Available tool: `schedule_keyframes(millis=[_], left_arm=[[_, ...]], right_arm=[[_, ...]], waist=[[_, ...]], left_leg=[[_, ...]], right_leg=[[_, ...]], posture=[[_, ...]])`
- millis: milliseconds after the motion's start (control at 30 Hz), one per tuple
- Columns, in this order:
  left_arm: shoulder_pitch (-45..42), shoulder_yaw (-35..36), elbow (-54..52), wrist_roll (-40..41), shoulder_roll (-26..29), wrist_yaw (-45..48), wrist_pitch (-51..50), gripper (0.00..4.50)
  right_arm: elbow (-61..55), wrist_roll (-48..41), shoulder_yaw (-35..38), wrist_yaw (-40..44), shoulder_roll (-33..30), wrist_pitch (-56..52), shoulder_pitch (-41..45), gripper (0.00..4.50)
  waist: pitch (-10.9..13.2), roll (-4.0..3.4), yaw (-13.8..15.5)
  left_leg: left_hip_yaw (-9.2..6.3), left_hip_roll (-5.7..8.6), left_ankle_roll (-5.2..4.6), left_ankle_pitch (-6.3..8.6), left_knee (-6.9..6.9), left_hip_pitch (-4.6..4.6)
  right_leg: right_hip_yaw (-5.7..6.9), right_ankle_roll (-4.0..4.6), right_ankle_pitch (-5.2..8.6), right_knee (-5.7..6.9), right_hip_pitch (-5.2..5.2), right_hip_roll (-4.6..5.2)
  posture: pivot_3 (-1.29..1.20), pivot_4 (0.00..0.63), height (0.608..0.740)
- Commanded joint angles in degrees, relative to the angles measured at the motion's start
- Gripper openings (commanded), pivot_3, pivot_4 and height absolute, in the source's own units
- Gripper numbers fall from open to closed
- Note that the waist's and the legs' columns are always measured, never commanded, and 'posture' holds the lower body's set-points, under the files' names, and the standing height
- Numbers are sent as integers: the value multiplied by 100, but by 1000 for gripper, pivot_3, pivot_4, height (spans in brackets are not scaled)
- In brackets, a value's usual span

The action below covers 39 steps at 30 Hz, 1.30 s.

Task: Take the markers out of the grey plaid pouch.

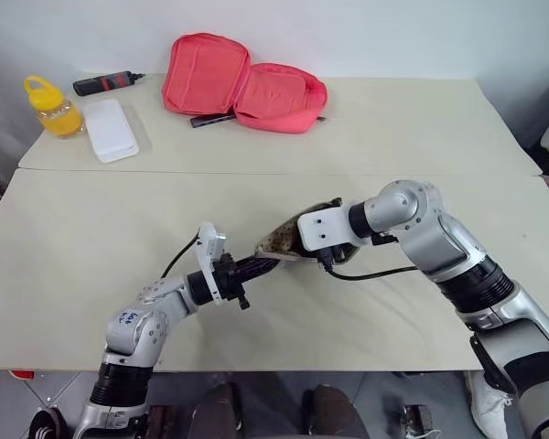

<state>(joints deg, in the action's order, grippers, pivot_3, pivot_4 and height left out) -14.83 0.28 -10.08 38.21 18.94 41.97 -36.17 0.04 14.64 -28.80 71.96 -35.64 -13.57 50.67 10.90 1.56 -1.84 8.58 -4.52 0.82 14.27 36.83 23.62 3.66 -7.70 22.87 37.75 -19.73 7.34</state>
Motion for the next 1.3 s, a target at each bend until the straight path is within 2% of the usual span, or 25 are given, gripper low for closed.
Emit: schedule_keyframes(millis=[33,67,133,167,400,567,667,933,1133,1300], left_arm=[[25,17,-171,13,-29,71,157,0],[30,13,-178,-9,-23,77,161,0],[41,-3,-188,-95,3,74,212,0],[45,-18,-188,-164,27,72,264,0],[-114,137,76,-663,196,-5,872,0],[-137,298,92,-154,208,143,417,0],[-137,265,7,46,228,220,143,0],[-253,459,97,544,274,308,-458,0],[-342,527,45,1333,638,683,-1576,0],[-447,341,79,1298,716,892,-1618,0]], right_arm=[[-43,-36,97,-32,16,74,-18,594],[-34,-31,95,-12,-18,104,-42,588],[-52,-30,116,25,-95,146,-100,129],[-74,-43,140,45,-128,160,-123,61],[-157,-217,446,62,-310,270,-21,61],[-168,-395,557,54,-236,72,-1,61],[-242,-571,623,62,-132,-250,76,601],[-358,-617,584,144,-222,-358,115,3285],[-773,-944,609,405,-186,-837,102,3285],[-1154,-1336,763,981,-764,-1343,124,3285]], waist=[[0,0,0],[0,0,5],[0,0,10],[0,0,13],[0,0,16],[0,0,-4],[0,0,6],[0,0,13],[1,0,3],[2,0,32]], left_leg=[[0,0,0,0,0,0],[0,0,0,0,0,0],[-3,0,1,2,2,-1],[-3,1,0,3,2,-1],[-2,1,-1,4,6,0],[-1,-2,1,8,4,0],[-1,-4,1,8,3,1],[-1,-3,0,10,4,1],[-1,-6,4,12,1,2],[-3,-2,0,15,2,5]], right_leg=[[0,0,0,0,0,1],[0,0,0,0,0,0],[1,0,0,-1,3,0],[1,0,0,-1,4,1],[1,0,0,-1,4,1],[1,0,0,-1,2,-1],[1,0,0,-1,2,1],[1,0,0,-2,2,0],[0,0,0,-2,-1,-6],[1,0,0,-10,1,-2]], posture=[[0,150,740],[0,150,740],[0,150,740],[0,150,740],[0,150,740],[0,150,740],[0,150,740],[0,150,740],[0,150,740],[0,150,740]])
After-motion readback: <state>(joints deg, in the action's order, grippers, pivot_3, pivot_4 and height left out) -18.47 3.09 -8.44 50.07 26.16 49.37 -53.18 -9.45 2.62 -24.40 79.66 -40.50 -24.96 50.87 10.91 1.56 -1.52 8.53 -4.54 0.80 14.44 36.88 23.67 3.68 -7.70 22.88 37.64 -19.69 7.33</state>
